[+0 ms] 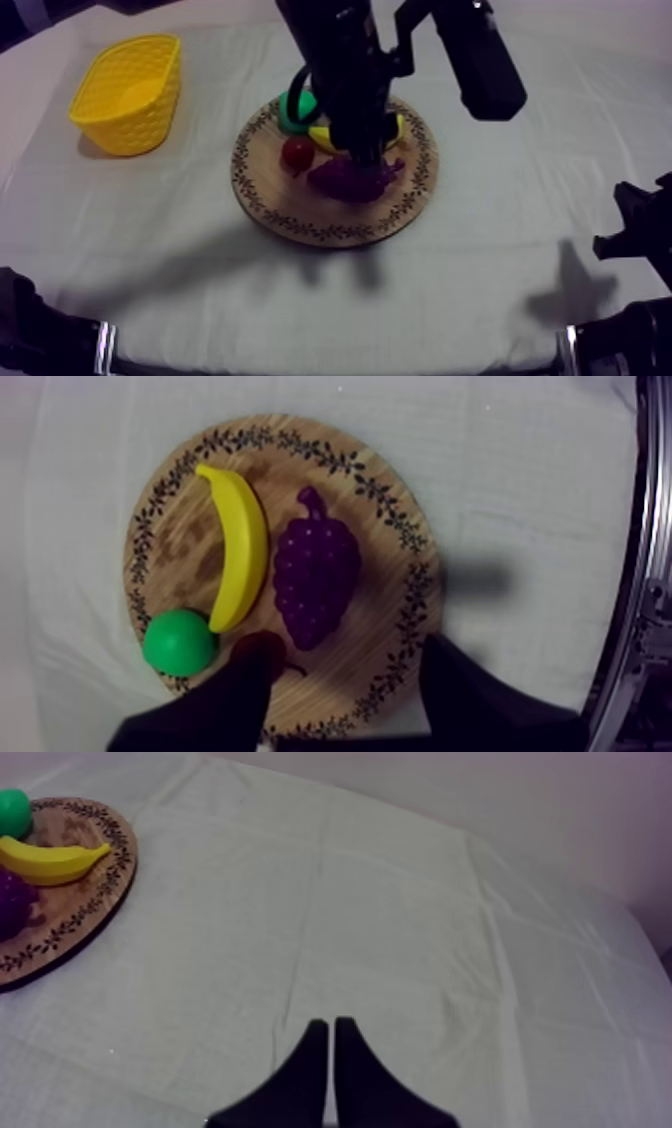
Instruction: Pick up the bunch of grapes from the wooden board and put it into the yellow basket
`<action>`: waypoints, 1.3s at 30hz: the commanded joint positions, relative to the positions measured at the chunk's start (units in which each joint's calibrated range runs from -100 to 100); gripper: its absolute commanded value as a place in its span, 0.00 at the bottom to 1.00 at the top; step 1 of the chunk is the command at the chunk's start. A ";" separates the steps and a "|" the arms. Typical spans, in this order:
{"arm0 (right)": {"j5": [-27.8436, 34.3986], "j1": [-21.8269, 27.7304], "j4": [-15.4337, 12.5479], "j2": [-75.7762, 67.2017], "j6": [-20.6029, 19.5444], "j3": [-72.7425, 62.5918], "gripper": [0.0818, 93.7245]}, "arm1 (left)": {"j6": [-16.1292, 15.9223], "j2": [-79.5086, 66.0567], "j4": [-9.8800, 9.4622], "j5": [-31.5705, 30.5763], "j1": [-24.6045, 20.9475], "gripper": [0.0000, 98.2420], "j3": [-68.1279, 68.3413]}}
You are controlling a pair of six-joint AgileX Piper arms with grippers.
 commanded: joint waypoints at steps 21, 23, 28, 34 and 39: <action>0.00 0.02 -0.02 0.00 0.01 -0.04 0.00 | -0.35 6.66 0.12 -6.08 -0.85 0.86 6.13; 0.00 0.02 -0.02 0.00 0.01 -0.04 0.00 | -0.58 8.33 0.10 -6.81 -1.16 0.86 5.71; 0.00 0.02 -0.02 0.00 0.01 -0.04 0.00 | -1.23 12.84 0.09 -7.54 -2.01 0.86 3.26; 0.00 0.02 -0.02 0.00 0.01 -0.04 0.00 | -1.88 17.73 0.00 -7.85 -2.70 0.85 -0.78; 0.00 0.02 -0.02 0.00 0.01 -0.04 0.00 | -2.30 21.13 -0.01 -7.89 -3.22 0.85 -3.57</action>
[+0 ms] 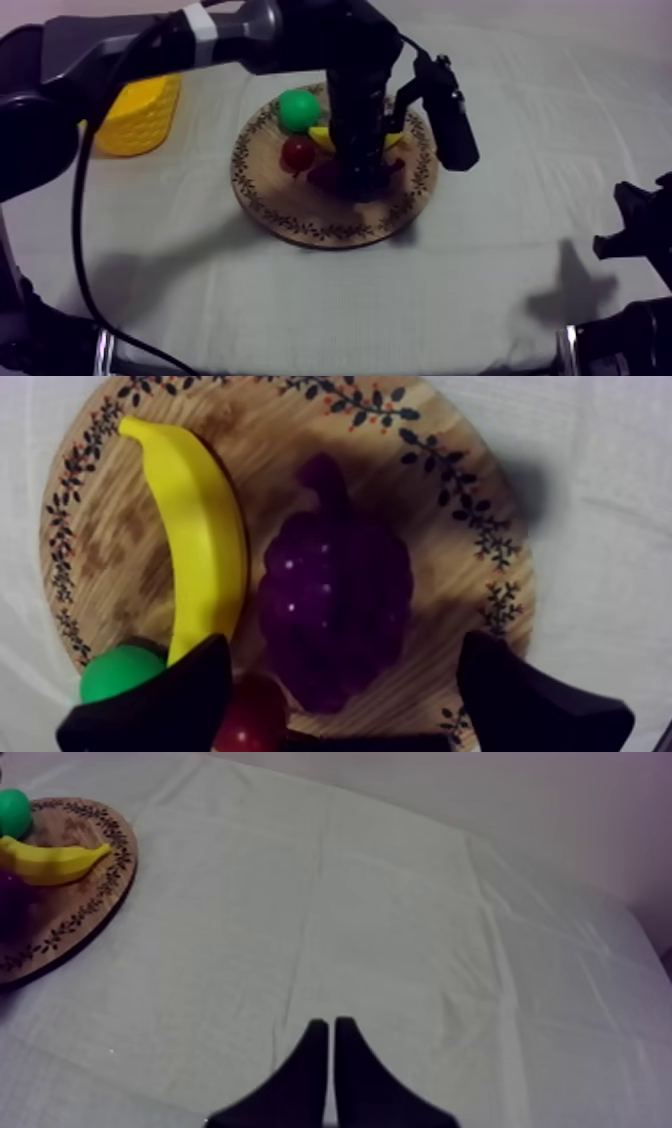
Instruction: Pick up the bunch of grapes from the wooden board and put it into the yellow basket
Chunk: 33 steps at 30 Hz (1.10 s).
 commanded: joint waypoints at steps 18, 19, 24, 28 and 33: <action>0.00 0.02 -0.02 0.00 0.01 -0.04 0.00 | 0.85 7.60 -0.25 1.94 -1.21 0.78 -4.83; 0.00 0.02 -0.02 0.00 0.01 -0.04 0.00 | 0.93 7.91 -0.27 2.23 -1.18 0.78 -5.08; 0.00 0.02 -0.02 0.00 0.01 -0.04 0.00 | 1.56 9.42 -0.34 3.55 -1.02 0.74 -6.46; 0.00 0.02 -0.02 0.00 0.01 -0.04 0.00 | 2.20 10.08 -0.38 3.80 -0.97 0.67 -6.85; 0.00 0.02 -0.02 0.00 0.01 -0.04 0.00 | 2.61 10.38 -0.39 2.99 -0.98 0.57 -6.89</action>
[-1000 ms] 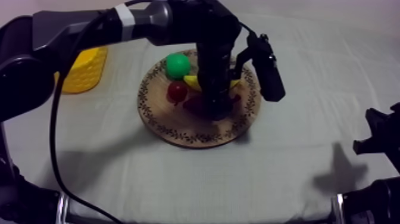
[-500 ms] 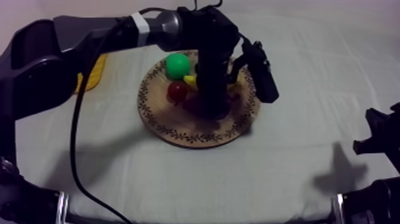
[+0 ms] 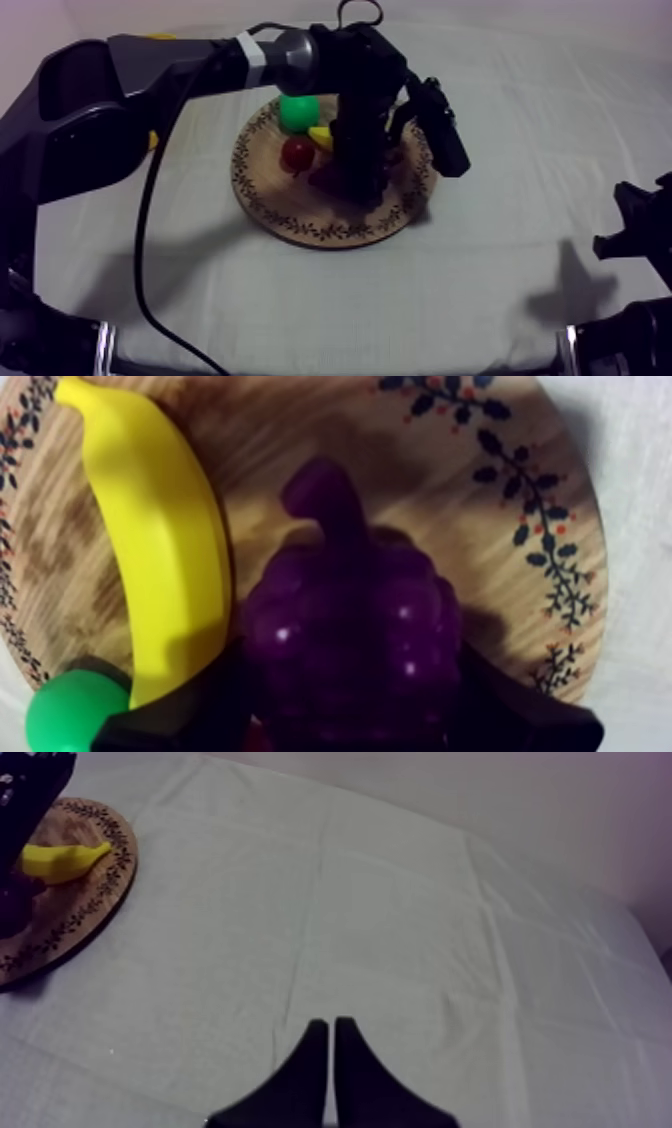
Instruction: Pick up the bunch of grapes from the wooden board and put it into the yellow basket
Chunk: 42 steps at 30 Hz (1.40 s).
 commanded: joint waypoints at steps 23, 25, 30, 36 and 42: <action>0.00 0.02 -0.02 0.00 0.01 -0.04 0.00 | 2.32 -15.58 -0.31 -1.06 0.69 0.49 10.46; 0.00 0.02 -0.02 0.00 0.01 -0.04 0.00 | 2.67 -18.60 -0.41 -0.52 0.84 0.48 11.48; 0.00 0.02 -0.02 0.00 0.01 -0.04 0.00 | 3.47 -26.17 -0.54 0.53 1.40 0.48 13.91; 0.00 0.02 -0.02 0.00 0.01 -0.04 0.00 | 4.52 -33.16 -0.61 3.36 2.30 0.48 14.82; 0.00 0.02 -0.02 0.00 0.01 -0.04 0.00 | 5.30 -37.21 -0.42 5.09 2.98 0.48 15.49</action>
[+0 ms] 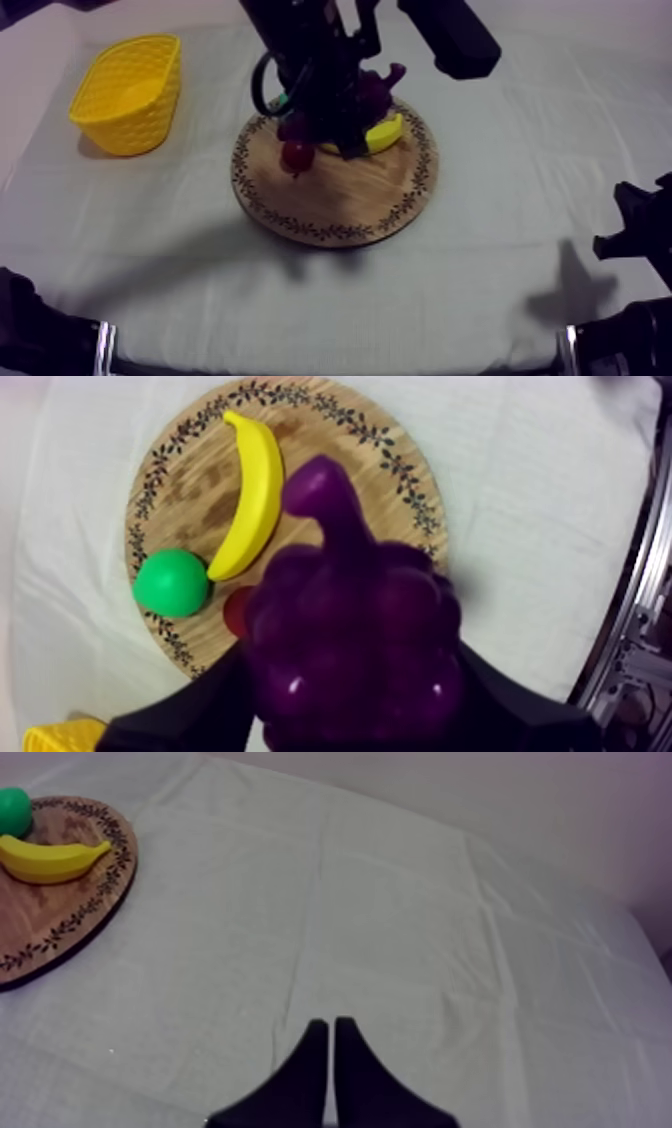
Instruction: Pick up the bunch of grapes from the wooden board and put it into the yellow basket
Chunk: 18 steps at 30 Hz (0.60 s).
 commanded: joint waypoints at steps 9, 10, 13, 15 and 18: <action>0.00 0.02 -0.02 0.00 -0.03 -0.04 0.00 | 1.66 -2.66 -0.57 0.48 -2.73 0.47 1.28; 0.00 0.02 -0.02 0.00 -0.03 -0.04 0.00 | 1.71 -2.78 -0.53 0.49 -3.48 0.47 1.19; 0.00 0.02 -0.02 0.00 -0.03 -0.04 0.00 | 1.56 -2.95 -0.31 0.50 -6.08 0.46 0.44; 0.00 0.02 -0.02 0.00 -0.03 -0.04 0.00 | 1.38 -2.99 -0.22 0.50 -7.93 0.46 -0.17; 0.00 0.02 -0.02 0.00 -0.06 -0.04 0.00 | 1.09 -3.02 -0.09 0.50 -10.76 0.46 -1.29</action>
